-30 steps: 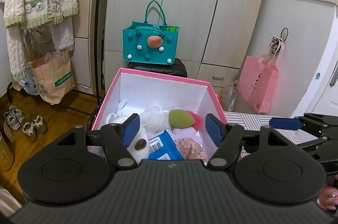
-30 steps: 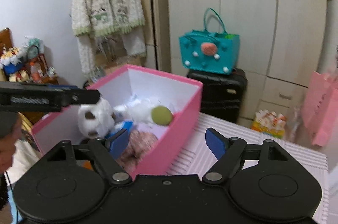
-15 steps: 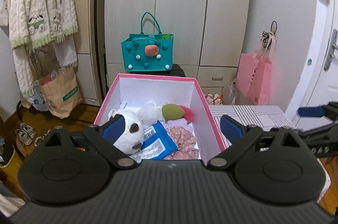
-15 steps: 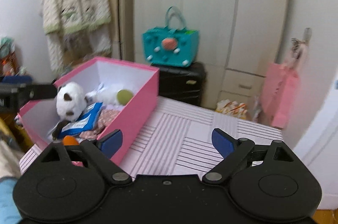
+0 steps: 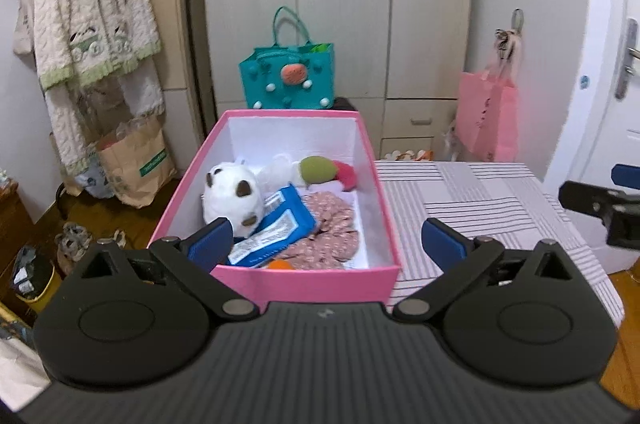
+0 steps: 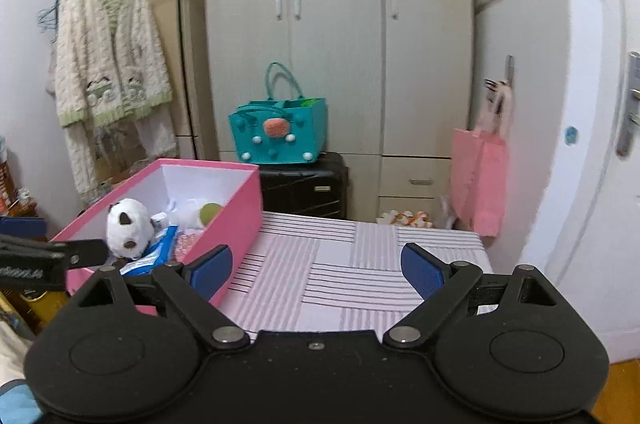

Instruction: Organize soft objects

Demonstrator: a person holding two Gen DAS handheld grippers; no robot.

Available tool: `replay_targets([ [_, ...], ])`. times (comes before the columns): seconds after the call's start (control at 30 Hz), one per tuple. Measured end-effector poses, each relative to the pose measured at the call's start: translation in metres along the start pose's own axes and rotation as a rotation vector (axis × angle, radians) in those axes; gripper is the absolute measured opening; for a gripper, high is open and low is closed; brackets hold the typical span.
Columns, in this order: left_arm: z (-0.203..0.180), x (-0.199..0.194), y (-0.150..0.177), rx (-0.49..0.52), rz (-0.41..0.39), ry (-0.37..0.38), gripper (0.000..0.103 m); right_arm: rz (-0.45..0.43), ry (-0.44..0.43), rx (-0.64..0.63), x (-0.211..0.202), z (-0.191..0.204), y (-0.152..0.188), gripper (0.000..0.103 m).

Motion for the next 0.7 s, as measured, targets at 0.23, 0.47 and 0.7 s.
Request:
replay_targets([
  [0.23, -0.008, -0.015, 0.009, 0.012, -0.037, -0.036, 0.102, -0.007, 0.053, 0.021, -0.021, -0.007, 0.012, 0.094],
  [0.47, -0.007, -0.015, 0.020, 0.001, -0.005, -0.053, 0.102, -0.016, 0.081, -0.009, -0.038, -0.001, 0.017, 0.094],
  [0.7, -0.001, -0.017, 0.028, -0.001, 0.009, -0.089, 0.102, 0.003, 0.109, -0.019, -0.047, 0.002, 0.028, 0.095],
])
Point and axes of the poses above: each gripper's, at about its wrist camera, not at the fingertips, and x roughly the way its jaws point, z to its left, y to its underside, the point moved 7 cm from there along x, roughly the way its jaws point, and after that the axes turned 3 degrees about -z, right-handed, at the moved point
